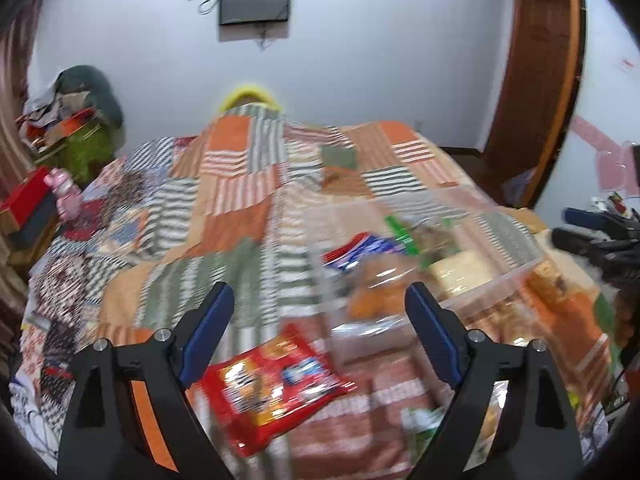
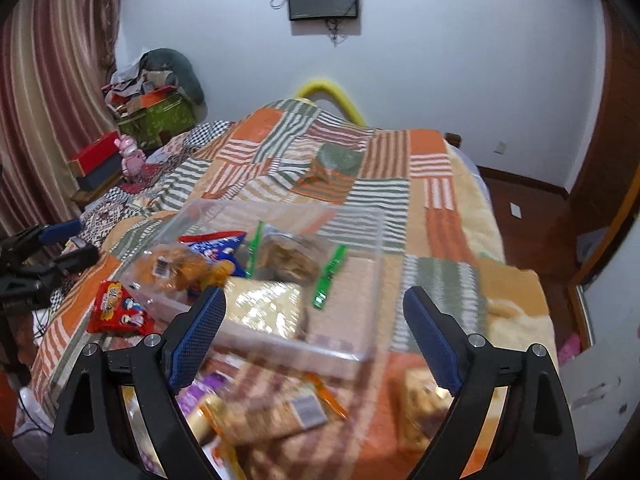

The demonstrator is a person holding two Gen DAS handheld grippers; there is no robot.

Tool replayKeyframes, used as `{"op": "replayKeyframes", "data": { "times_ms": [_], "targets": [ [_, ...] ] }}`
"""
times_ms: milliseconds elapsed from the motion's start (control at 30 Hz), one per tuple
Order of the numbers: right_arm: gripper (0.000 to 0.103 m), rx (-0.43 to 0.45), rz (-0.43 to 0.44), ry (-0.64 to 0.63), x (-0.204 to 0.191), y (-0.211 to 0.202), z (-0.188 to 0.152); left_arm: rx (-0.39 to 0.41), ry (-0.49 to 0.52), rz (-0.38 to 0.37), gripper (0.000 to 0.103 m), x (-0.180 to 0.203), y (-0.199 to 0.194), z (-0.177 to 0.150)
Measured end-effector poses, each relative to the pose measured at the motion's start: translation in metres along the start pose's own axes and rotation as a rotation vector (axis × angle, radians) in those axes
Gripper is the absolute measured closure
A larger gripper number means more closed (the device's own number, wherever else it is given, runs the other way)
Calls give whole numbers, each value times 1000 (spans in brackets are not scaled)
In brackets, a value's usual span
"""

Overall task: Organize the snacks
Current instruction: 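Lower both held snacks into the clear box and open both grippers, then grasp the red noodle-snack bag with the left gripper while the right grasps the tub of puffs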

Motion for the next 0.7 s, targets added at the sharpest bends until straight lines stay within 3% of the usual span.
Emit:
{"op": "replayKeyframes", "data": {
  "times_ms": [133,533,700],
  "targets": [
    [14,-22,-35,36,22,-4,-13,-57,-36,9,12,-27,2,-20],
    [14,-141,-108,180,77,6,-58,-223,-158,164,12,-107,65,-66],
    [14,-160,-125,199,86,7,-66,-247,-142,142,12,-110,69,-80]
  ]
}}
Point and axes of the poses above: each gripper's, at about its wrist camera, not at the fingertips, and y roughly the way its jaws point, x to its right, z to its top, the point moved 6 cm from there along y, roughly the way its jaws point, and after that the axes turned 9 degrees about -z, right-handed, at the moved point
